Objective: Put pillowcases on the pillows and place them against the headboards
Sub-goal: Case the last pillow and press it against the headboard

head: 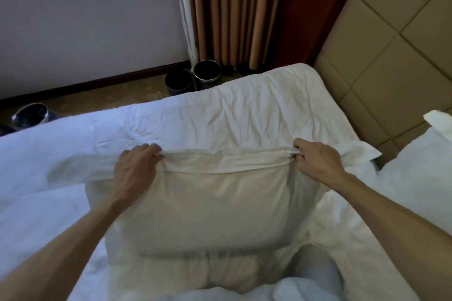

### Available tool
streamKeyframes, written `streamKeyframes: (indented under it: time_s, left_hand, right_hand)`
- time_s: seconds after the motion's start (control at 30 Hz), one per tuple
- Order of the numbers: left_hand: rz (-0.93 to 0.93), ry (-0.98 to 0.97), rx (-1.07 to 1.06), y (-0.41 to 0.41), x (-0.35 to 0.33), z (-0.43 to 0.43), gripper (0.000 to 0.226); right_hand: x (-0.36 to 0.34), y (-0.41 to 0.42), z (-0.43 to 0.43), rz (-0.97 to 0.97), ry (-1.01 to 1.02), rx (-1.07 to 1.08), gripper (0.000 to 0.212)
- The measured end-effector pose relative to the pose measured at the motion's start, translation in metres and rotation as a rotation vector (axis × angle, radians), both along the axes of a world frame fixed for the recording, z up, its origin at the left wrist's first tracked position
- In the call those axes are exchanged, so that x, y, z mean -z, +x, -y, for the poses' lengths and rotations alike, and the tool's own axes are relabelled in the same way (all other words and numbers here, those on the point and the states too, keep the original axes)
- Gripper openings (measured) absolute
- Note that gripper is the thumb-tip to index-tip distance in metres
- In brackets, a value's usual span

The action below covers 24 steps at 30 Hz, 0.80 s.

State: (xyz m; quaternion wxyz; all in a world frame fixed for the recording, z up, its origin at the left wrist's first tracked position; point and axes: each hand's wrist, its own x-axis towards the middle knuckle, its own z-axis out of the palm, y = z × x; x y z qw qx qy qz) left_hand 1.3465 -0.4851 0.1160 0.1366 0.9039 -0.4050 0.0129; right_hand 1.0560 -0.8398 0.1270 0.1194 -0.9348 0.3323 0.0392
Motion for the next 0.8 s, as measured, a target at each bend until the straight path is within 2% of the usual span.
streamKeyframes:
  time_s: [0.17, 0.3, 0.5, 0.6, 0.7, 0.8]
  left_hand:
    - [0.011, -0.074, -0.013, 0.019, -0.051, 0.1, 0.019]
    - [0.012, -0.104, -0.055, -0.002, -0.063, 0.193, 0.006]
    - [0.019, 0.048, -0.061, -0.047, -0.042, 0.303, 0.006]
    - [0.054, 0.09, -0.118, -0.064, -0.033, 0.323, 0.005]
    - [0.11, 0.085, -0.247, -0.072, -0.026, 0.306, 0.007]
    - [0.07, 0.115, -0.281, -0.073, -0.02, 0.285, 0.009]
  right_hand:
    - [-0.03, -0.001, 0.095, 0.076, -0.004, -0.01, 0.003]
    - [-0.038, -0.014, 0.184, 0.068, -0.034, -0.042, 0.003]
    - [-0.01, -0.053, 0.279, 0.012, 0.014, 0.007, 0.005]
    - [0.011, -0.065, 0.291, 0.002, 0.059, 0.015, 0.009]
    - [0.019, -0.047, 0.288, 0.065, 0.067, -0.019, 0.007]
    - [0.026, -0.029, 0.277, 0.03, 0.032, -0.065, 0.009]
